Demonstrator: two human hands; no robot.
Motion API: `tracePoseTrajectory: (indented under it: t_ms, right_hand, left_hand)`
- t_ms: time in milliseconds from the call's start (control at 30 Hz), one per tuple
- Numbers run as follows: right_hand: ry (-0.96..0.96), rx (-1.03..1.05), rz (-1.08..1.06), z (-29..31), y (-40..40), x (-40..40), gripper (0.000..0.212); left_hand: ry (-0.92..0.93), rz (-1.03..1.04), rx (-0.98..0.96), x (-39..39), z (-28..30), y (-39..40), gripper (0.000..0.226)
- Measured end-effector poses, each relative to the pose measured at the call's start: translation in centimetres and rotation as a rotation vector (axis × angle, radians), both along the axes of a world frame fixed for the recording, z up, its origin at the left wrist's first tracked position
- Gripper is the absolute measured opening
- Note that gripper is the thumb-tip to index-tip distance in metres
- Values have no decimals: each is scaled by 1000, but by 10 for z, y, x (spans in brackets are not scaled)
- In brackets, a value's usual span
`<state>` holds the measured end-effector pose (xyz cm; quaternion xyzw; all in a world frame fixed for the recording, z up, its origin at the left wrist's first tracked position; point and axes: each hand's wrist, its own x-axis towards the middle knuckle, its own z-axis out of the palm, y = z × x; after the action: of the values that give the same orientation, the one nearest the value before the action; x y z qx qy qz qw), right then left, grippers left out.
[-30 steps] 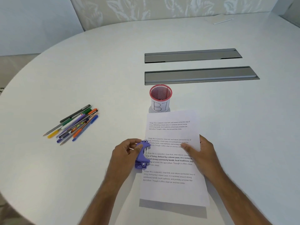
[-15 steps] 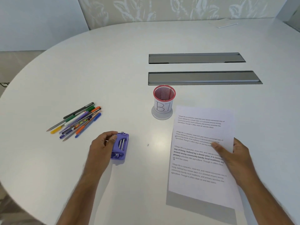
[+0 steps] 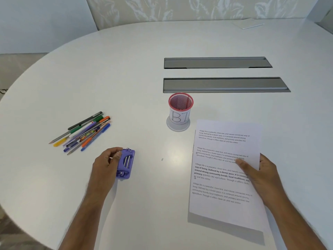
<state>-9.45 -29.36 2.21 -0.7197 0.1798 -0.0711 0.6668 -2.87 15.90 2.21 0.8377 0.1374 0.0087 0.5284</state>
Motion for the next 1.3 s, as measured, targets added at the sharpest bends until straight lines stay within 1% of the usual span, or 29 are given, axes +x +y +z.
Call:
tracePoseTrajectory:
  t_ms: [100,167,200,233,300,333,367,400,433,500,533,633,667,733,767,833,900,1000,1167,1233,1300]
  right_hand:
    - [-2,1,6,1,-2,0,35]
    - [-9,2,11,3,-3,1,35]
    - [-15,4,13,4,-4,1,35]
    - [-23,7,15,6,-5,1,36]
    - [-42,15,20,12,-7,2,36]
    - [-56,26,21,15,-8,2,35]
    - [-71,41,22,18,-8,2,34]
    - [-87,57,27,23,-9,3,33]
    - [-100,73,35,27,-9,3,32]
    - [-119,112,50,34,-10,4,31]
    - [-129,139,62,37,-11,4,32]
    - [-154,215,98,45,-15,4,35]
    - [-158,224,105,48,-17,3,36]
    - [-160,207,107,54,-22,2,38]
    - [-157,184,100,57,-26,1,38]
    - [-156,147,89,64,-35,-1,36]
    - [-180,122,69,72,-43,-2,34]
    - [-255,101,16,90,-54,0,32]
    - [-384,72,-2,120,-71,5,38]
    - [-406,69,-10,123,-76,6,41]
    - [-398,66,-7,117,-78,6,39]
  left_hand:
    - [-28,3,27,0,-1,1,19]
    - [-55,-8,91,-3,2,-3,17]
    - [-67,-1,163,-5,4,-6,17]
    - [-98,15,288,-6,7,-10,19]
    - [-217,35,562,-8,13,-23,22]
    - [-294,7,605,-9,18,-33,21]
    - [-346,-41,561,-10,23,-46,19]
    - [-350,-91,429,-11,28,-63,18]
    - [-292,-126,206,-13,33,-82,19]
    - [-77,-161,-252,-14,41,-125,16]
    - [24,-192,-402,-14,44,-146,15]
    - [232,-380,-717,-10,49,-196,51]
    - [284,-458,-796,-9,51,-208,54]
    - [338,-565,-906,-11,52,-224,49]
    - [358,-566,-920,-11,54,-231,46]
    - [335,-527,-848,-13,58,-245,40]
    - [244,-499,-730,-13,65,-259,35]
    - [81,-499,-652,-10,84,-277,30]
    - [-159,-514,-633,-2,117,-300,25]
    - [-200,-527,-642,0,121,-306,25]
    - [-195,-520,-658,0,117,-310,23]
